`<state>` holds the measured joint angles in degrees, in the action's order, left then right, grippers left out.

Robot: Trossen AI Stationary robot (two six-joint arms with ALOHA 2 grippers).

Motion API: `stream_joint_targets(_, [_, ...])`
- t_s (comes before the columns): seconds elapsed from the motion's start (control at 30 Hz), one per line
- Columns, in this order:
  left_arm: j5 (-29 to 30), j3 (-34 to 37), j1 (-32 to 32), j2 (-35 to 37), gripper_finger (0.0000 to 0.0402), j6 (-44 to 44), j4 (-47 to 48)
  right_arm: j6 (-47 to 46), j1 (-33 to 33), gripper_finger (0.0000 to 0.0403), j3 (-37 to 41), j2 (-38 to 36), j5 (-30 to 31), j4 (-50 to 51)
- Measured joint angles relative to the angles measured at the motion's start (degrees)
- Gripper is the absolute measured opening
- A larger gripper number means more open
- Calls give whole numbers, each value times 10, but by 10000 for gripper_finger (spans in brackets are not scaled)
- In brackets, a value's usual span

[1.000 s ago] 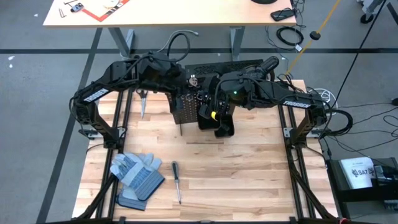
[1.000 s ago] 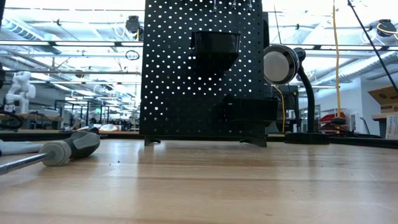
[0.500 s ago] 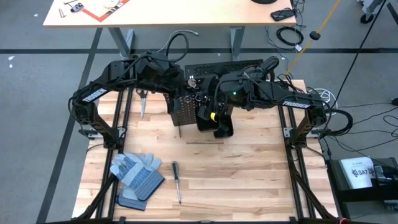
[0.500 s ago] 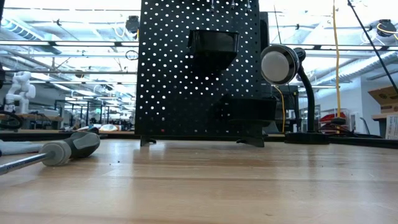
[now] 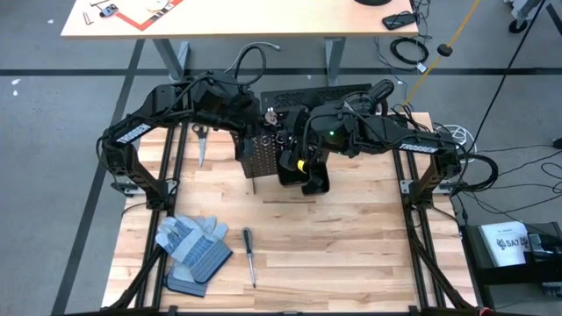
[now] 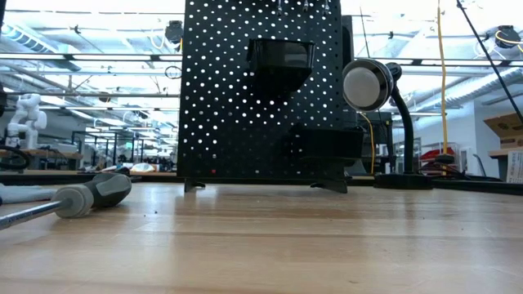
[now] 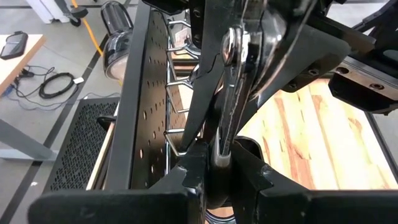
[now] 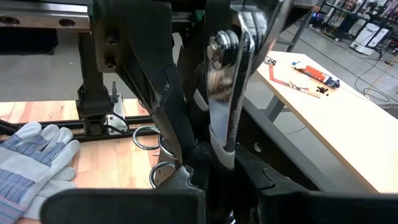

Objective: Hang tools onto peg board
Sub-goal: Hang the black pliers on the black pegboard

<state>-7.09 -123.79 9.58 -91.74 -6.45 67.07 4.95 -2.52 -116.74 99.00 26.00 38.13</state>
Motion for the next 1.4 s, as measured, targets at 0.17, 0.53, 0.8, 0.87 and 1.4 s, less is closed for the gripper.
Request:
stream_joint_targets(0.17, [-5, 0, 0, 0, 44, 1, 0, 0, -2, 23, 0, 0, 0, 0])
stream_joint_targets(0.53, [-18, 0, 0, 1, 44, 2, 8, -2, -3, 23, 0, 1, -6, 1])
stream_joint_targets(0.8, [24, 0, -3, 2, 48, 16, 7, 20, -2, 23, 1, 1, -31, -27])
stream_joint_targets(0.87, [24, 0, -3, 2, 71, 20, 1, 28, -2, 23, 1, 1, -30, -29])
stream_joint_targets(1.4, [42, 2, -3, 1, 152, 34, -64, 17, -2, 23, 0, -3, -26, -24])
